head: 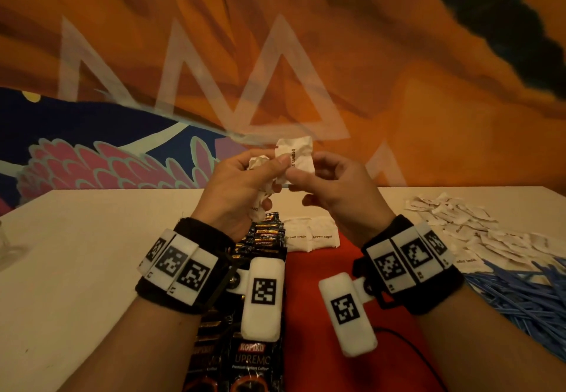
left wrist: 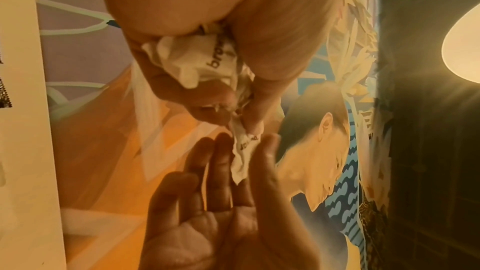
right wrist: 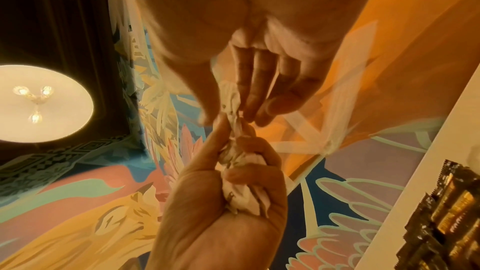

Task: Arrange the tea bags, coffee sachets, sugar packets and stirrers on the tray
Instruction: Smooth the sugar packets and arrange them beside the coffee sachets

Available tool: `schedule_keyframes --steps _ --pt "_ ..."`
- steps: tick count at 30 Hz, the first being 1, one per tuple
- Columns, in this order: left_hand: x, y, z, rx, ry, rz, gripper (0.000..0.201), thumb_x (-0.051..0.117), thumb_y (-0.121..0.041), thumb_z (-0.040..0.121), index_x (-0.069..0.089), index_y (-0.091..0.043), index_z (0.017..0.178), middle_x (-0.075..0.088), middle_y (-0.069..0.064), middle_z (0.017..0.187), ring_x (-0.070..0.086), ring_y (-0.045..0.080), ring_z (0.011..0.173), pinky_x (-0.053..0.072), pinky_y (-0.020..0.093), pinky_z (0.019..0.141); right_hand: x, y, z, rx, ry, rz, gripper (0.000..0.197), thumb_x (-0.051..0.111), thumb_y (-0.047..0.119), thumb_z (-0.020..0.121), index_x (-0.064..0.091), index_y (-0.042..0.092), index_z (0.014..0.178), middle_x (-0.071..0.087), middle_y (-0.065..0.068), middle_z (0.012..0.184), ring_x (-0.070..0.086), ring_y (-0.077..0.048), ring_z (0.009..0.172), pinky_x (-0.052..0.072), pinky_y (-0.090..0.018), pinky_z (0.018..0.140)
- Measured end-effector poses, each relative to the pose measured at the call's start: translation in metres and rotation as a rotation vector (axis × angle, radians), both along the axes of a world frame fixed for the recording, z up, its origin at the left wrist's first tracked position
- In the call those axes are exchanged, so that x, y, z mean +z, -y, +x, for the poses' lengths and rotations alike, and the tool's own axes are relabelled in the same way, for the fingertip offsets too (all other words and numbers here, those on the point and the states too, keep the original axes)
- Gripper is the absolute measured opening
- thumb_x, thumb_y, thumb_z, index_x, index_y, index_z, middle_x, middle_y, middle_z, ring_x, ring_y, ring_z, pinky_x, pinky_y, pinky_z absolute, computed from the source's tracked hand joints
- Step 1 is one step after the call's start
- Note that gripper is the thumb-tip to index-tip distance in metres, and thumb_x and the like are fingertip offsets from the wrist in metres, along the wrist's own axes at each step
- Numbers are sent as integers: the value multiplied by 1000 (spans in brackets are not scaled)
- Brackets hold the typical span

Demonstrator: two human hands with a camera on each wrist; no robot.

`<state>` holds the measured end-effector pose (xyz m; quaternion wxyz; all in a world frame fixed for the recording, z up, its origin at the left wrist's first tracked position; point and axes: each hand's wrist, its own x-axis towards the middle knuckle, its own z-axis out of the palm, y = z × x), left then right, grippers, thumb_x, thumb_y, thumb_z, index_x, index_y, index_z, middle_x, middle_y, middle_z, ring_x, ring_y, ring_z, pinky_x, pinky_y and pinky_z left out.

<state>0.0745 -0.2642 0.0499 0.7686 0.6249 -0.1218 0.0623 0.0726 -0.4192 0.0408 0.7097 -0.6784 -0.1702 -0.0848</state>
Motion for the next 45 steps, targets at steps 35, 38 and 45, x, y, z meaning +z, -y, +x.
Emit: schedule_keyframes --steps 35,38,45 --pt "-1 0 -1 212 123 145 13 72 -30 87 73 -17 87 61 -5 56 49 10 44 35 20 35 -3 7 4 -136 164 -152 14 69 21 91 72 7 90 72 -2 73 67 -11 65 48 -25 54" --pt "-1 -1 -1 255 150 149 12 72 -30 88 74 -19 86 63 -2 62 49 11 47 34 19 35 -4 10 6 -155 165 -186 16 72 19 88 74 3 88 72 -2 68 66 -8 60 46 -24 51" --pt "3 -7 3 351 147 152 21 72 -34 89 68 -16 80 59 4 65 49 10 45 34 19 35 -5 30 15 -171 40 -264 12 78 18 82 73 8 80 70 -12 74 58 -14 65 46 -26 53"
